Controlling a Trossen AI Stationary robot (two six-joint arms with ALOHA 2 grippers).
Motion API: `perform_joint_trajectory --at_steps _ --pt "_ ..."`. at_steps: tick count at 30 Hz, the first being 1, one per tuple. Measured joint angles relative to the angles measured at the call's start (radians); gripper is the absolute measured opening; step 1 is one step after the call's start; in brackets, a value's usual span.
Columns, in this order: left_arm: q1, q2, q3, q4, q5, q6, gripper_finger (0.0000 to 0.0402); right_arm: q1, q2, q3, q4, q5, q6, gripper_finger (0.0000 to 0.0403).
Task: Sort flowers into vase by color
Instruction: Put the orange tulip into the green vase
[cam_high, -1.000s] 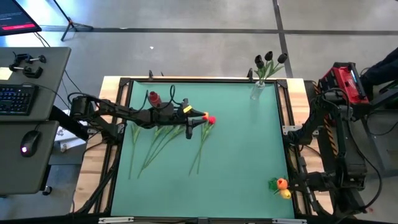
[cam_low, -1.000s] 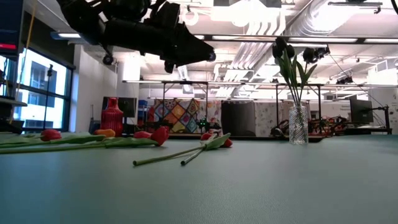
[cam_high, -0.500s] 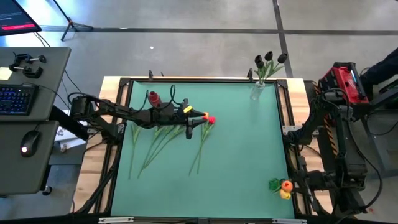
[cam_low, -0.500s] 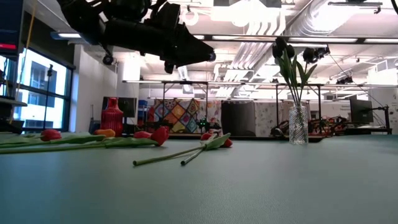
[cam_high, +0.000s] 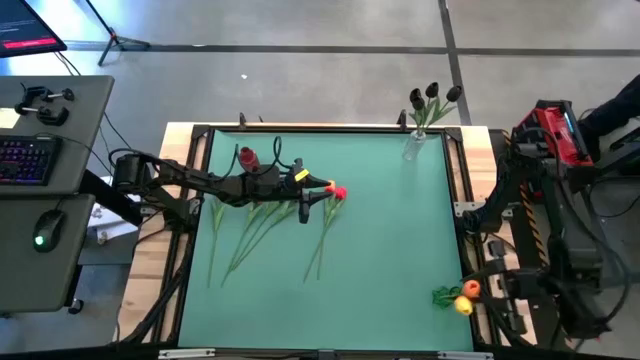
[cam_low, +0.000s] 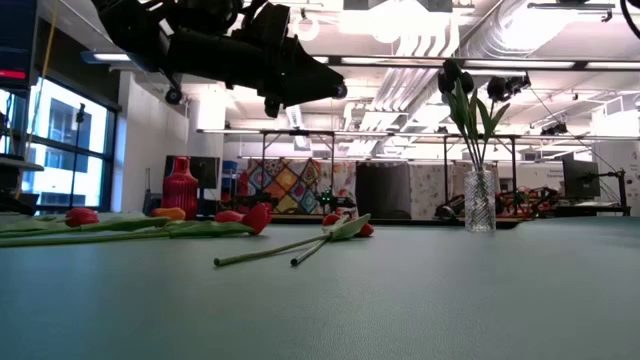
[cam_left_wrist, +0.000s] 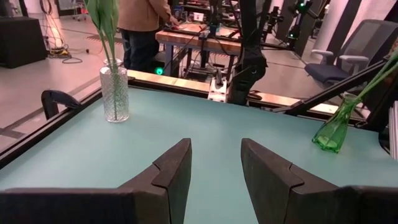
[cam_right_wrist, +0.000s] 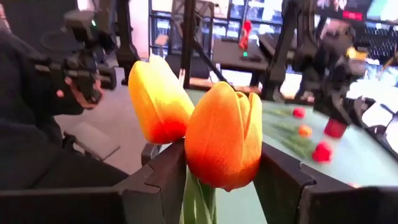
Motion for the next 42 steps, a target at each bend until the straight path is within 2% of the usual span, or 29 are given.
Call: perform_joint_trajectory --at_steps 8,13,18,22,29,34,36,40,42 --pt "0.0 0.0 0.0 -0.001 0.0 0.001 0.0126 0.0 -0.03 0.272 0.009 0.091 -0.299 0.0145" --pt "0.0 0.0 0.0 -0.005 0.0 0.01 0.0126 -0.001 -0.03 0.43 0.008 0.234 -0.564 0.0145" --pt "0.0 0.0 0.0 0.002 0.0 0.011 0.0126 -0.068 -0.049 0.554 -0.016 0.239 -0.717 0.0145" --pt "0.0 0.0 0.001 0.001 0.0 0.011 0.0126 -0.172 -0.08 0.575 -0.089 0.238 -0.709 0.0145" --pt "0.0 0.0 0.001 0.003 0.0 0.013 0.0126 -0.404 -0.146 0.493 -0.314 0.238 -0.424 0.0145" --pt "0.0 0.0 0.001 0.006 -0.001 0.013 0.0126 -0.497 -0.167 0.435 -0.33 0.232 -0.355 0.0145" --pt "0.0 0.0 0.001 0.004 -0.001 0.021 0.0126 -0.522 -0.166 0.416 -0.325 0.184 -0.346 0.0145" --pt "0.0 0.0 0.001 0.001 -0.001 0.038 0.0126 -0.563 -0.166 0.363 -0.277 0.018 -0.318 0.0145" --pt "0.0 0.0 0.001 -0.002 0.0 0.038 0.0126 -0.586 -0.164 0.323 -0.239 -0.013 -0.318 0.0145"
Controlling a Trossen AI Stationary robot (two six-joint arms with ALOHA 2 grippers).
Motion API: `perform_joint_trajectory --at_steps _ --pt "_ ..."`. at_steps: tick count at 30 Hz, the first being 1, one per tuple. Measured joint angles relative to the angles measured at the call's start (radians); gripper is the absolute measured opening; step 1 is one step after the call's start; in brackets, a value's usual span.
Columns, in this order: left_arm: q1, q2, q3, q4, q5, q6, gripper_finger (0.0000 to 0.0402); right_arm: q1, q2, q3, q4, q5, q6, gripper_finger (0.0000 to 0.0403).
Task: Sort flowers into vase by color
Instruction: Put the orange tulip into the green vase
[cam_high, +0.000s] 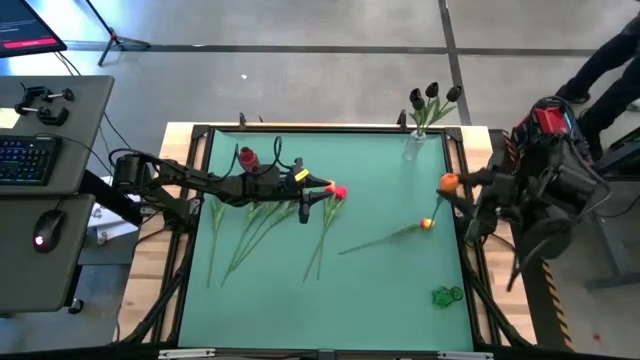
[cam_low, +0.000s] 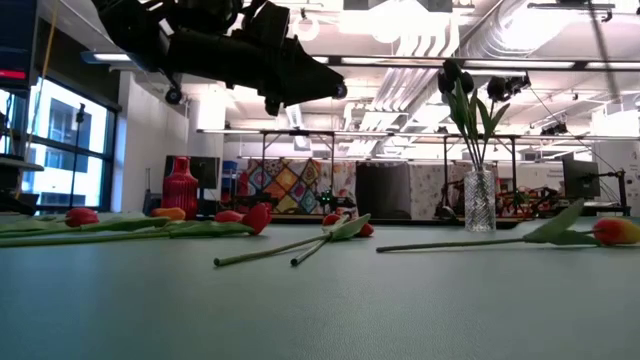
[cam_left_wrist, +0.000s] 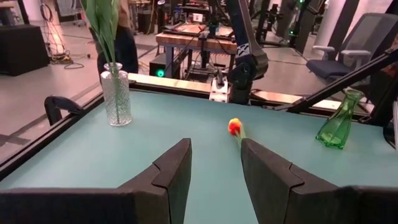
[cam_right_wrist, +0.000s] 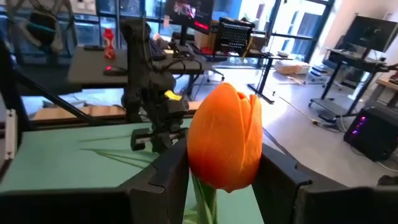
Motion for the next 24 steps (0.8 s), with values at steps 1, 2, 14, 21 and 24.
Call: perform_joint_trajectory --at_steps 1,2,14,21,24 --pt "0.0 0.0 0.0 -0.01 0.003 0.0 0.0126 -0.009 0.003 -0.016 0.017 -0.005 -0.001 0.0145" --pt "0.0 0.0 0.0 -0.023 0.007 -0.001 0.0126 -0.014 0.005 -0.028 0.029 -0.006 -0.002 0.0145" --pt "-0.014 0.0 0.0 -0.049 0.015 -0.014 0.0126 0.054 0.001 0.042 0.099 -0.269 0.048 0.0114" --pt "-0.015 0.0 0.0 -0.057 0.014 -0.043 0.0126 0.196 0.002 0.066 0.086 -0.417 0.127 0.003" --pt "-0.02 0.0 0.0 -0.064 0.014 -0.051 0.0126 0.268 0.006 0.044 0.083 -0.496 0.189 0.0008"
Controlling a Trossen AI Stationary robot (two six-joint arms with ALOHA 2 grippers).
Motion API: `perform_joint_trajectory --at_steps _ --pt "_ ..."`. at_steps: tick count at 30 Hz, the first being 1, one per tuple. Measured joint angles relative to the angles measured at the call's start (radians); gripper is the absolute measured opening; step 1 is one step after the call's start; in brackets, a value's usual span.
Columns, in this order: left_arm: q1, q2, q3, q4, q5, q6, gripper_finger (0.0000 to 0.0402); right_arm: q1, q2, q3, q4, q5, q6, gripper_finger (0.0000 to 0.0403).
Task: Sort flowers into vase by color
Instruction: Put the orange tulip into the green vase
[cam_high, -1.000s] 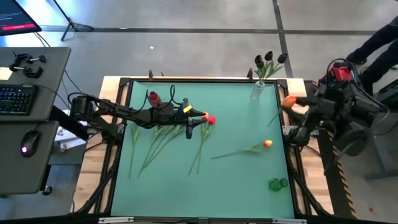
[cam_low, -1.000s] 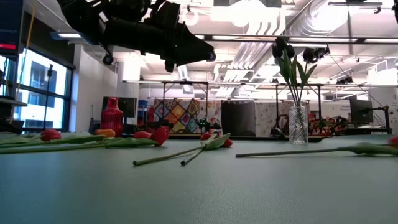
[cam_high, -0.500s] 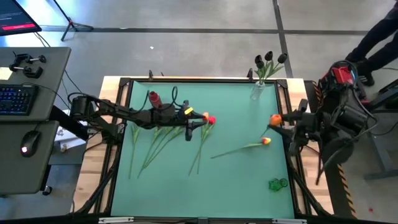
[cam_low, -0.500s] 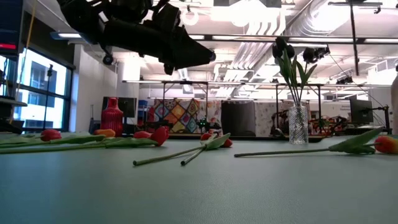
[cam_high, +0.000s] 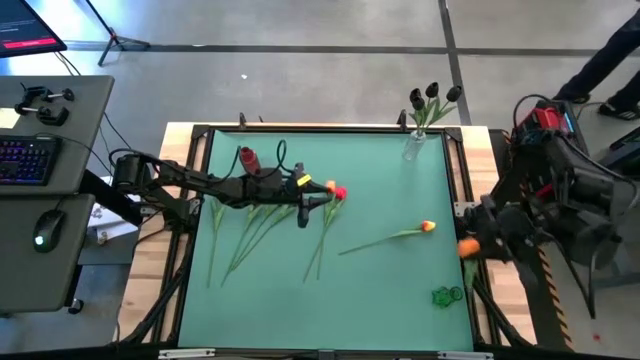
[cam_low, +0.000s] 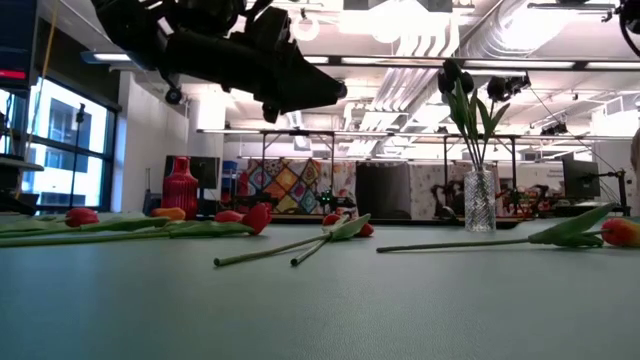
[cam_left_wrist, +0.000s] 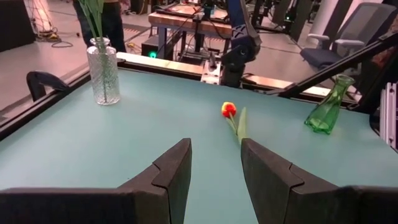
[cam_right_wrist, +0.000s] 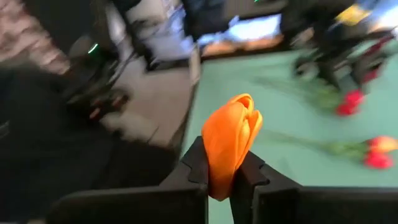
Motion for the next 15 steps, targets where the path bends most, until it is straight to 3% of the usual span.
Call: perform_joint_trajectory --at_steps 3,8,15 --pt "-0.004 0.0 0.0 0.0 -0.001 -0.002 0.0126 0.063 0.01 -0.024 -0.01 -0.008 0.088 0.0009" --pt "-0.013 0.0 0.0 -0.001 -0.016 -0.003 0.0126 0.16 0.042 -0.035 -0.051 0.08 0.186 0.001" --pt "-0.014 0.0 0.0 0.019 -0.019 -0.003 0.0126 0.248 0.047 -0.027 -0.064 0.214 0.059 0.0007"
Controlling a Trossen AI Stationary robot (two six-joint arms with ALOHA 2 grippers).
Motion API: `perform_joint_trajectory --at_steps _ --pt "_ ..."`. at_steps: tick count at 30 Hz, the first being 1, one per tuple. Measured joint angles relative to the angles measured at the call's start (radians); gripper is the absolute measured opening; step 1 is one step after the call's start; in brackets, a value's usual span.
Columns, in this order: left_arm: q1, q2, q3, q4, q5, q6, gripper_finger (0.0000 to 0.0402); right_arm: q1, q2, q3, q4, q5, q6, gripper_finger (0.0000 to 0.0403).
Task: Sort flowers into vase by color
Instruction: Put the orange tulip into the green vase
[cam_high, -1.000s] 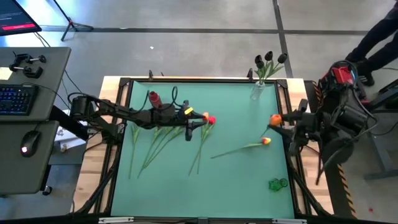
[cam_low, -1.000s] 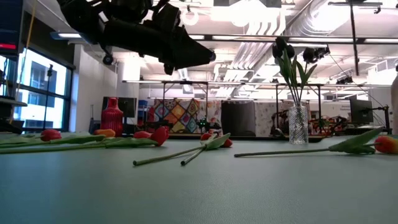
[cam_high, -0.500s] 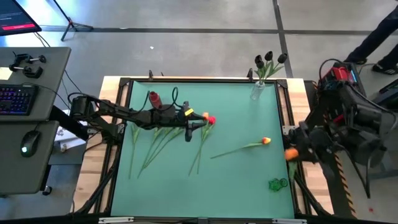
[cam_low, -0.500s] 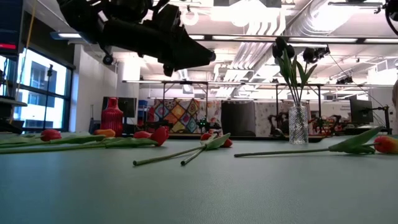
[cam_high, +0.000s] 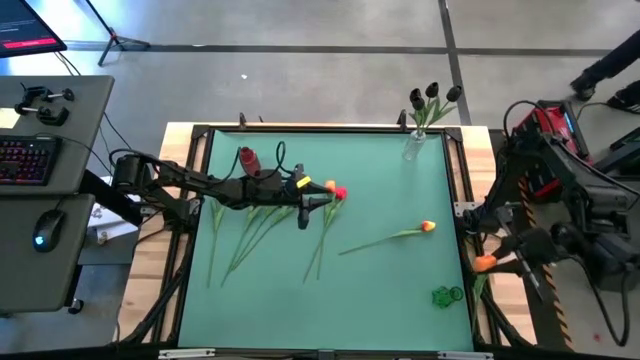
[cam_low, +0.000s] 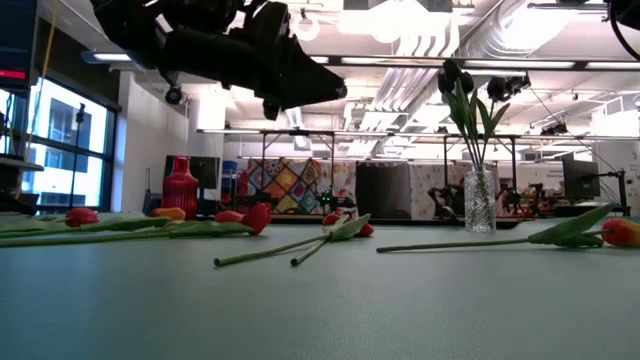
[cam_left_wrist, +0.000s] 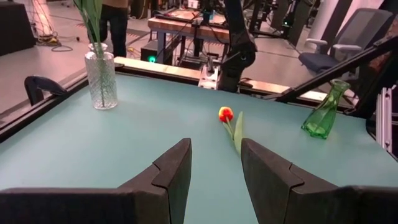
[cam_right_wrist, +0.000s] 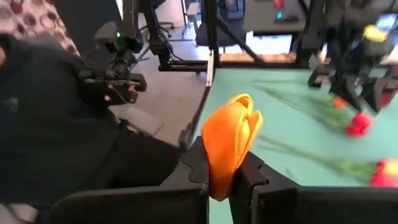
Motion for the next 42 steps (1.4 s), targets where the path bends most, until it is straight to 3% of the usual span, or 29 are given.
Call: perform_joint_trajectory --at_steps 4,12,21,30,37,42 --pt "0.001 0.0 0.0 0.002 0.0 0.001 0.0126 0.002 -0.004 0.0 -0.074 0.017 -0.048 0.0007" --pt "0.003 0.0 0.0 0.002 0.0 0.011 0.0126 0.002 -0.008 0.007 -0.291 0.029 0.08 0.0006" --pt "0.01 0.0 0.0 0.003 0.0 0.01 0.0126 0.002 -0.019 0.111 -0.293 0.015 -0.009 0.0006" --pt "0.01 0.0 0.0 0.003 0.0 0.01 0.0126 0.002 -0.017 0.108 -0.293 0.029 -0.035 0.0006" --pt "0.01 0.0 0.0 0.002 0.0 0.01 0.0126 0.002 -0.011 0.024 -0.293 0.029 0.068 0.0006" --pt "0.01 0.0 0.0 0.002 0.0 0.009 0.0126 0.002 -0.003 -0.071 -0.29 0.004 0.232 0.0008"
